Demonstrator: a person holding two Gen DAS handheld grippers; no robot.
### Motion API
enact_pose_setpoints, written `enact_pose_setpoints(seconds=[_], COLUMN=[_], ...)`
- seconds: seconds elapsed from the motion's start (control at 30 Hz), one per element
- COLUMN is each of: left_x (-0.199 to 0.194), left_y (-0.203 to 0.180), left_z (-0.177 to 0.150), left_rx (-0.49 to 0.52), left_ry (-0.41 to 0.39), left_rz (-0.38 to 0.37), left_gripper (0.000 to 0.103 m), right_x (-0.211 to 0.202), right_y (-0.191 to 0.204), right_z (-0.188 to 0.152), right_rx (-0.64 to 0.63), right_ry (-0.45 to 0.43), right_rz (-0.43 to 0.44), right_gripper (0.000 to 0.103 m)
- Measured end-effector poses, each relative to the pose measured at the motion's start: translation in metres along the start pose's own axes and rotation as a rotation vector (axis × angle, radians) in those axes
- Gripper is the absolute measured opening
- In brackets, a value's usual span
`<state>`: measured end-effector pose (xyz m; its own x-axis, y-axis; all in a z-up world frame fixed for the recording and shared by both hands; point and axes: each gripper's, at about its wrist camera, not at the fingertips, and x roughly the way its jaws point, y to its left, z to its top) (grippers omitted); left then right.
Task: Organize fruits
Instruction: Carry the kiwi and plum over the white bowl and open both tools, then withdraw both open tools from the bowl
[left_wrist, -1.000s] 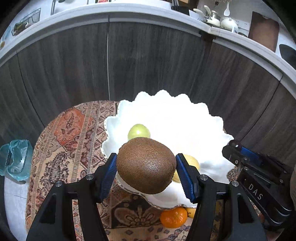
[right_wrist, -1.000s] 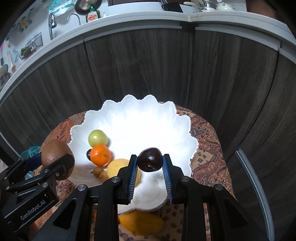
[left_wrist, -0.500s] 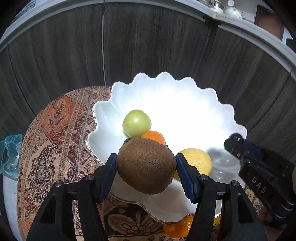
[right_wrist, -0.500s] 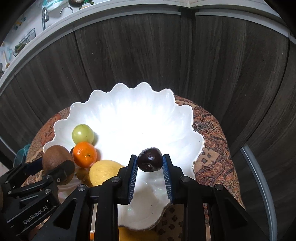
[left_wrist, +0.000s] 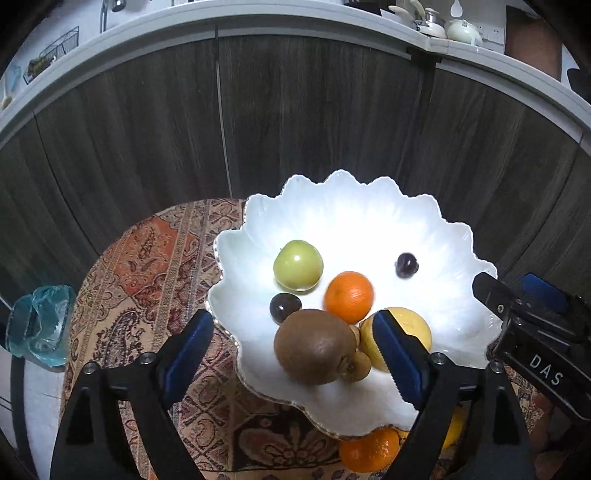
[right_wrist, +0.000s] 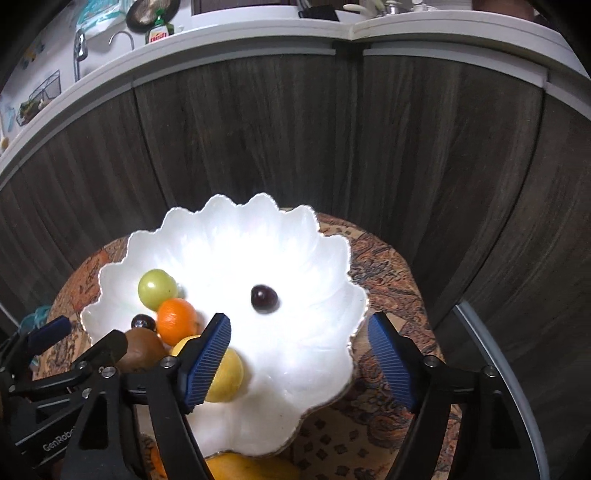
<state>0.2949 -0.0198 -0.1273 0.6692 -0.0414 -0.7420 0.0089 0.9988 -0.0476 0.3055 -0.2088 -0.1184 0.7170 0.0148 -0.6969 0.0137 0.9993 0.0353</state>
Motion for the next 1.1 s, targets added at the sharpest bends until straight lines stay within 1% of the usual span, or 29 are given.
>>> enact_pose_setpoints(seconds=[0.2, 0.43, 0.63, 0.77, 1.1], left_x=[-0.017, -0.044, -0.062, -0.066, -0.061], left_y=[-0.002, -0.009, -0.019, -0.023, -0.031], left_z=[-0.003, -0.009, -0.025, -0.038, -0.068], left_rx=[-0.008, -0.003, 0.015, 0.029, 0.056], left_ry=[-0.001, -0.022, -0.02, -0.001, 0.045], left_rz=[0.001, 0.001, -0.01, -0.021, -0.047], left_gripper=[0.093, 0.093, 0.093, 0.093, 0.093], right_x=[-0.015, -0.039, -0.064, -0.074, -0.07], right_y=[-0.004, -0.01, -0.021, -0.027, -0.035], right_z=[-0.002, -0.005, -0.017, -0.029, -0.062], right_rx=[0.009, 0.028, 0.032, 0.03, 0.036], right_ry=[-0.011, -0.031, -0.042, -0.031, 0.026], right_rz=[-0.009, -0.006, -0.016, -0.025, -0.051], right_gripper=[0.078, 0.078, 0.078, 0.078, 0.078])
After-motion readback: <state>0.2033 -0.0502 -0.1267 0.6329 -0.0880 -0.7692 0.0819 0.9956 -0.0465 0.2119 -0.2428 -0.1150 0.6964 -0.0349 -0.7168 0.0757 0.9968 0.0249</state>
